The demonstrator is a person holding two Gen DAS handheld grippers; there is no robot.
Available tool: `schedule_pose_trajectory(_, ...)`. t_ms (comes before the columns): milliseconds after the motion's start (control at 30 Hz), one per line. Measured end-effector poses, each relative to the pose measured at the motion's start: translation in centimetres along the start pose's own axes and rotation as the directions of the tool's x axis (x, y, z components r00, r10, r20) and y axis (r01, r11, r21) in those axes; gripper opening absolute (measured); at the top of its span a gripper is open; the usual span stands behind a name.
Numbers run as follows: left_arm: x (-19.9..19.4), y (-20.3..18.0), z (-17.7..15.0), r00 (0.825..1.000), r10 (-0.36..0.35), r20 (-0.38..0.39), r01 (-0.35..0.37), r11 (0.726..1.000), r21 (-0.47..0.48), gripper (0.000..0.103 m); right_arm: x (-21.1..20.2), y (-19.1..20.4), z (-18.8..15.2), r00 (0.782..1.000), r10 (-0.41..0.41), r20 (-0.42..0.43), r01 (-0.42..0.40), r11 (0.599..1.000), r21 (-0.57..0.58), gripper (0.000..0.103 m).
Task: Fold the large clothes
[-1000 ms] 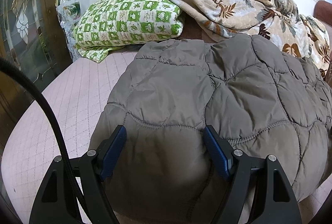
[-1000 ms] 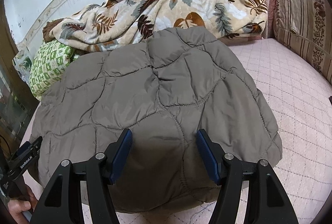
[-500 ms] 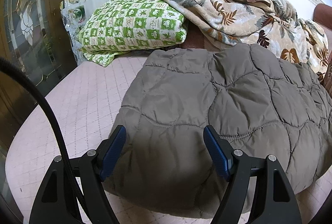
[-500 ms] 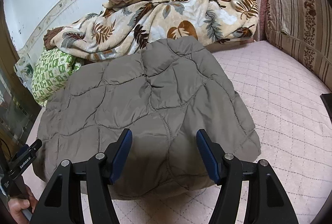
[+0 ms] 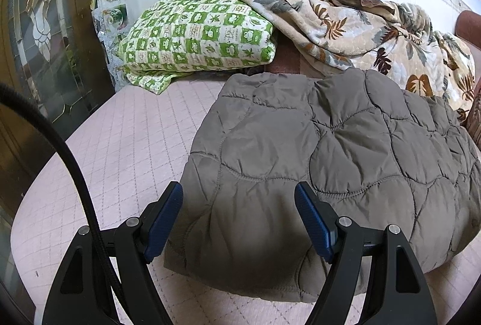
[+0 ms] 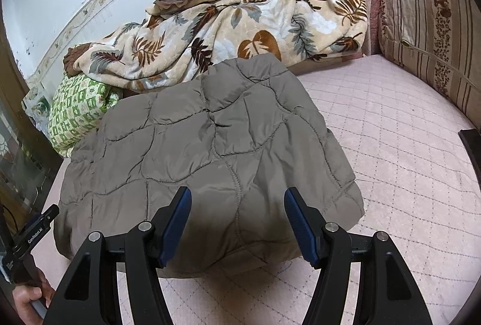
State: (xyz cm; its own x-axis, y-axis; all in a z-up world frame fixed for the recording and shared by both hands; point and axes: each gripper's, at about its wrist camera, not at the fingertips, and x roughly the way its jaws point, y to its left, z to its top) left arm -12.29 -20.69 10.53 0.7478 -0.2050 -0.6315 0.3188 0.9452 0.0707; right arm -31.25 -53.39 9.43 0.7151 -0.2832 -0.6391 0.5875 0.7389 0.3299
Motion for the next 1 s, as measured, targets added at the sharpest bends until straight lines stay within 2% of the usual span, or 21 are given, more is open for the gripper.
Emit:
schedule_pose_trajectory(867, -0.8, 1.5, -0.1, 0.994, -0.058, -0.088, 0.053, 0.997, -0.055, 0.076, -3.2, -2.4, 0.0, 1.000, 0.006, -0.010, -0.005, 0.997, 0.073, 0.068)
schedule_pose_trajectory(1000, -0.5, 2.4, -0.2, 0.990, -0.085, -0.116, 0.074, 0.993, -0.094, 0.076, -3.5, -2.9, 0.0, 1.000, 0.003, -0.008, -0.002, 0.997, 0.081, 0.068)
